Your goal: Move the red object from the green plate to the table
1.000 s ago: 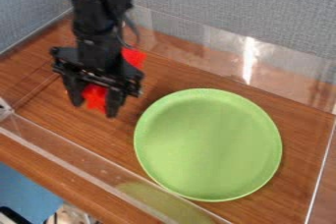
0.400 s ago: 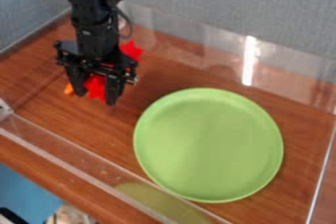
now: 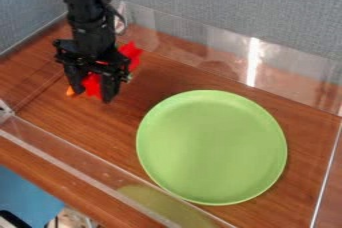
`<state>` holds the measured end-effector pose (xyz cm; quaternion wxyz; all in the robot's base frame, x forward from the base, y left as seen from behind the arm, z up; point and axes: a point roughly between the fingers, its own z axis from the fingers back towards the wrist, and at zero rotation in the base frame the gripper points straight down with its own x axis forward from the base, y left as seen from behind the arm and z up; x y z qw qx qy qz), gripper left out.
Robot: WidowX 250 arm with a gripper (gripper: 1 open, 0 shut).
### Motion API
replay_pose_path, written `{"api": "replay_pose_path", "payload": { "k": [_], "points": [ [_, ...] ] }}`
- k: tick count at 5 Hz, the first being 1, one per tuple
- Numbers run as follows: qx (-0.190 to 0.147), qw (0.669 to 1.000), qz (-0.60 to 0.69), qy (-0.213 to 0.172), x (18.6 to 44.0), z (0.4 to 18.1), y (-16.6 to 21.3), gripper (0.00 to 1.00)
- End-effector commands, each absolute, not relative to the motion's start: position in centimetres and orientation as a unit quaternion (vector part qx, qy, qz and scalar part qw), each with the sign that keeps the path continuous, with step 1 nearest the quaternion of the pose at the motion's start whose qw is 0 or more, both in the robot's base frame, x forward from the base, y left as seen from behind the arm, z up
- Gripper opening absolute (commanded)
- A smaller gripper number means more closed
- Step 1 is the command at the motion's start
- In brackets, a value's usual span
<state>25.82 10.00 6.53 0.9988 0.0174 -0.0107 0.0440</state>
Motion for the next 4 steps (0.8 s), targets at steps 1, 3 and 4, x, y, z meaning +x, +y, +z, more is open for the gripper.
{"api": "replay_pose_path", "payload": {
  "k": [1, 3, 4],
  "points": [
    [0.015, 0.999, 0.016, -0.028, 25.8, 6.9, 11.1, 0.00],
    [0.001, 1.000, -0.016, -0.018, 26.1, 5.4, 11.1, 0.00],
    [-0.003, 0.999, -0.030, -0.013, 25.1, 6.7, 10.4, 0.00]
  ]
}}
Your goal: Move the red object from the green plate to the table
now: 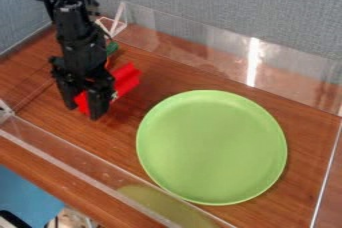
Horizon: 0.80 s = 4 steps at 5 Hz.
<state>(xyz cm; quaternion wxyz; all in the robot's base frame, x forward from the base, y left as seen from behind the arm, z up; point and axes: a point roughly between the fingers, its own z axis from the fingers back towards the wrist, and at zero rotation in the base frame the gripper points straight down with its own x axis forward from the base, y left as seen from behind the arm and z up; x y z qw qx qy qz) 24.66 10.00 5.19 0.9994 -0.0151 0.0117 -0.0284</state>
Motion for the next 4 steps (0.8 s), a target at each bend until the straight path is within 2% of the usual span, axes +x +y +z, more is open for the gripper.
{"api": "replay_pose_path", "payload": {
  "k": [1, 2, 4],
  "points": [
    [-0.006, 0.999, -0.035, -0.010, 24.3, 8.2, 9.9, 0.00],
    [-0.012, 0.999, -0.041, -0.009, 23.3, 9.6, 8.9, 0.00],
    [-0.028, 0.998, -0.056, -0.006, 23.4, 6.9, 6.1, 0.00]
  ]
}}
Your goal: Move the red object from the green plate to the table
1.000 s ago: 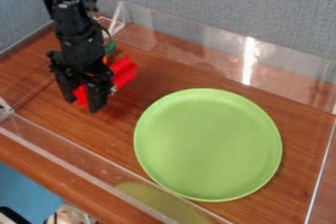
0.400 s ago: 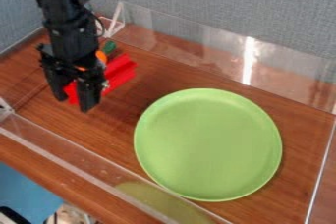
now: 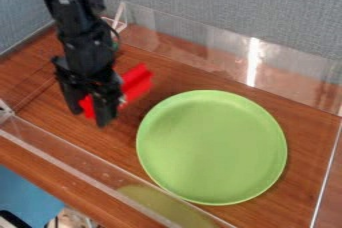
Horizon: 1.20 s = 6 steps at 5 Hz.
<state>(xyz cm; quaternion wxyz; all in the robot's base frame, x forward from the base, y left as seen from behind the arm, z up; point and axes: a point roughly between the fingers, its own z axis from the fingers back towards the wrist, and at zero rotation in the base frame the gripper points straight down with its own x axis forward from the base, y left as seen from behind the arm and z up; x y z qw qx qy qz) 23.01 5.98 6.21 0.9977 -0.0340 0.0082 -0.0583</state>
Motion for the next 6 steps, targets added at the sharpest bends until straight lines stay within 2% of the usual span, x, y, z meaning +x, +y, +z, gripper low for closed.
{"api": "replay_pose_path", "payload": {
  "k": [1, 2, 4, 6],
  "points": [
    [-0.029, 0.999, -0.031, -0.007, 24.6, 6.5, 6.6, 0.00],
    [-0.021, 1.000, -0.010, -0.012, 25.3, 7.0, 7.2, 0.00],
    [-0.021, 0.999, -0.043, -0.010, 28.4, 6.9, 6.0, 0.00],
    [-0.006, 0.999, -0.043, -0.004, 29.1, 3.9, 5.1, 0.00]
  ]
}}
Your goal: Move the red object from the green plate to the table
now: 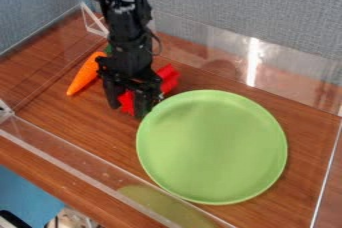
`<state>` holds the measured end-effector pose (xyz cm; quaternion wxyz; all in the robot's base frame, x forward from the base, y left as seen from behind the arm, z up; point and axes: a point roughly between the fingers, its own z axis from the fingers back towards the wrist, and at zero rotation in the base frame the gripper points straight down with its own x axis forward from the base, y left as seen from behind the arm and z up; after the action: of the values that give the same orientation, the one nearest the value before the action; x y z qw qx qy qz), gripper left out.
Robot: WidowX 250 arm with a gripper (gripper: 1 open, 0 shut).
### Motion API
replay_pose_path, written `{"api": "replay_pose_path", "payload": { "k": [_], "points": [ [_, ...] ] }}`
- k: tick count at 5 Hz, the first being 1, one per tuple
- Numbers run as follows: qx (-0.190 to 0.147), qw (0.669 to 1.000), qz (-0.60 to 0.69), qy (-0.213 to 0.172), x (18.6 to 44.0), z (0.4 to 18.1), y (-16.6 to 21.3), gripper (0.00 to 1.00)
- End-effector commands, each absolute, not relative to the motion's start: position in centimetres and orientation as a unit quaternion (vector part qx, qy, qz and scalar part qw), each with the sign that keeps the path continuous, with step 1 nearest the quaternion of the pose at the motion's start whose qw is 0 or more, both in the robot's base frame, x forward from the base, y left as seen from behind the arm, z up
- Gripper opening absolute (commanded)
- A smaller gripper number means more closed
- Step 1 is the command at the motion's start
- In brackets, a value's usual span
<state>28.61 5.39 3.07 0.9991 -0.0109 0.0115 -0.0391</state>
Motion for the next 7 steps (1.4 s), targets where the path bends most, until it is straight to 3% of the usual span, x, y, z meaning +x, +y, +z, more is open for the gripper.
{"api": "replay_pose_path", "payload": {
  "k": [1, 5, 7],
  "points": [
    [0.000, 0.999, -0.049, 0.000, 28.8, 3.8, 5.2, 0.00],
    [0.015, 0.998, -0.065, 0.015, 30.4, 3.0, 6.3, 0.00],
    [0.011, 0.996, -0.089, 0.024, 28.3, 2.8, 7.1, 0.00]
  ]
}}
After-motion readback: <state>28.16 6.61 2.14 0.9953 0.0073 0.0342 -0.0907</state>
